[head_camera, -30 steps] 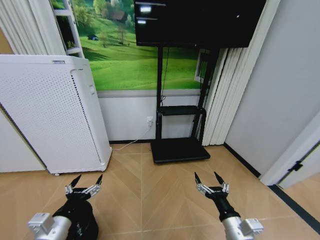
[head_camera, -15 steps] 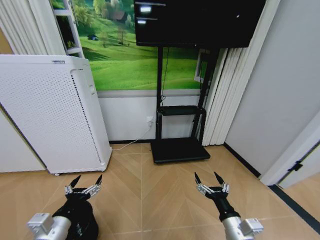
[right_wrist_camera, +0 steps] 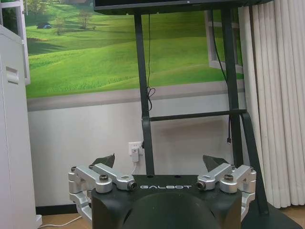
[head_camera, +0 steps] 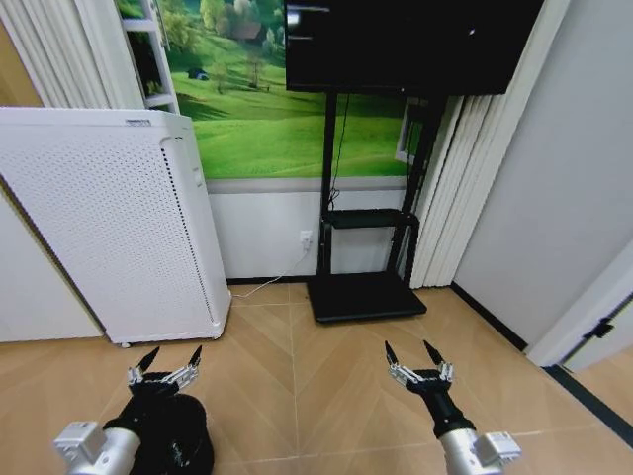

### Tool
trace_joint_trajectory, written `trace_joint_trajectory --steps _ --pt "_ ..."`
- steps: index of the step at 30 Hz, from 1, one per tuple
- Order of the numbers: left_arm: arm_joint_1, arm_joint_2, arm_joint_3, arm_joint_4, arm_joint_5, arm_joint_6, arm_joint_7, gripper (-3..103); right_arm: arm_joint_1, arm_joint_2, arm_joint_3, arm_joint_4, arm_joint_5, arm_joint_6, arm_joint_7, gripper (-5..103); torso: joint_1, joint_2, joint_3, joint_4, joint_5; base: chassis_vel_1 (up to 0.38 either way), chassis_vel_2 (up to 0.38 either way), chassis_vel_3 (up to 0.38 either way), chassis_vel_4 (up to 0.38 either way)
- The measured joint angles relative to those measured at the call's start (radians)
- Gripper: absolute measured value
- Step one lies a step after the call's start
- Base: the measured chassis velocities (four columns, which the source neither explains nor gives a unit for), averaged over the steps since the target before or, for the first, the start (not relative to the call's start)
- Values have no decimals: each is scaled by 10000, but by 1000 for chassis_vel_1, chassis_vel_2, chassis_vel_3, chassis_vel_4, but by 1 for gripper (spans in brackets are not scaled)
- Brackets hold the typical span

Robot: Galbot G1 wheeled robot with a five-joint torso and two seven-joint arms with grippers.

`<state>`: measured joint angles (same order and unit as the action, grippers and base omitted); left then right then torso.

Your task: Pick up the trash bin and place the garbage on the floor into it.

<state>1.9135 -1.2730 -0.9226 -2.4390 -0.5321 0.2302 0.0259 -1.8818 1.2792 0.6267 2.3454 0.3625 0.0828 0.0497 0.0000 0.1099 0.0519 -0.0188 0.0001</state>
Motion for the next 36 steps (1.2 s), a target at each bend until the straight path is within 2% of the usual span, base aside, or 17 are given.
trace_joint_trajectory --steps 21,36 --pt "0 0 -4 5 -2 -4 5 100 1 1 0 -2 1 -2 0 100 3 31 28 -2 -2 83 80 -80 -87" --pt "0 -1 0 3 -2 -3 10 100 1 0 1 -2 1 -2 2 100 145 640 492 -4 -3 -18 -17 19 23"
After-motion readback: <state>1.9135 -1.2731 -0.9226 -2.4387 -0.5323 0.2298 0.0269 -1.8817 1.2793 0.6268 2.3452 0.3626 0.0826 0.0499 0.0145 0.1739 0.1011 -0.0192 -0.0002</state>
